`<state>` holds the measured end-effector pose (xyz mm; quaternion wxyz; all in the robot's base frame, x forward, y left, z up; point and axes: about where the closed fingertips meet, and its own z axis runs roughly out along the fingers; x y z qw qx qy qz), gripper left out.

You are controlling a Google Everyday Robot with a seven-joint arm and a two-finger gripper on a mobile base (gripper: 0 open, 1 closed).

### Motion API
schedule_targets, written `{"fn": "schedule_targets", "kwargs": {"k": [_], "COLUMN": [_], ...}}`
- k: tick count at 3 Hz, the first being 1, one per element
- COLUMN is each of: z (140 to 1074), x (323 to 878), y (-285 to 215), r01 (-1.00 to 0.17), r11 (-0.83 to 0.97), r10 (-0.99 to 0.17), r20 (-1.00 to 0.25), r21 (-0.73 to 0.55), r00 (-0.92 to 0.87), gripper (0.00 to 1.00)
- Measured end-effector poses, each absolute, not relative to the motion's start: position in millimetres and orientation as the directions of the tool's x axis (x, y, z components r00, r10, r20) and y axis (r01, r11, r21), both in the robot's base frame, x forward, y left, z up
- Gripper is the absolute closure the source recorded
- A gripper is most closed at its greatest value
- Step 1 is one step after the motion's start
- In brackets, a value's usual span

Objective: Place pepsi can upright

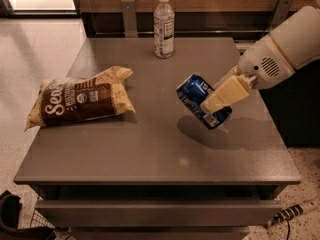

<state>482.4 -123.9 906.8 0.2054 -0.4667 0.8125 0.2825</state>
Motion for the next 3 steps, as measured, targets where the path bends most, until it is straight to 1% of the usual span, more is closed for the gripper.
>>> {"fn": "schedule_targets", "kwargs": {"k": [1, 2, 3], "z": [918.9, 932.1, 931.6], "x": [472.2, 467.2, 471.5], "y": [-127.0, -135.1, -141.6], "r01": [-0.934, -0.98, -0.991], "r11": [0.284, 0.18, 0.128], "r10": [-0.597, -0.525, -0.455], "r20": [-0.721, -0.834, -0.887], "r21": [0.219, 0.087, 0.026], "r00": [-0.351, -0.17, -0.082], "gripper": [1.0, 1.0, 1.0]}}
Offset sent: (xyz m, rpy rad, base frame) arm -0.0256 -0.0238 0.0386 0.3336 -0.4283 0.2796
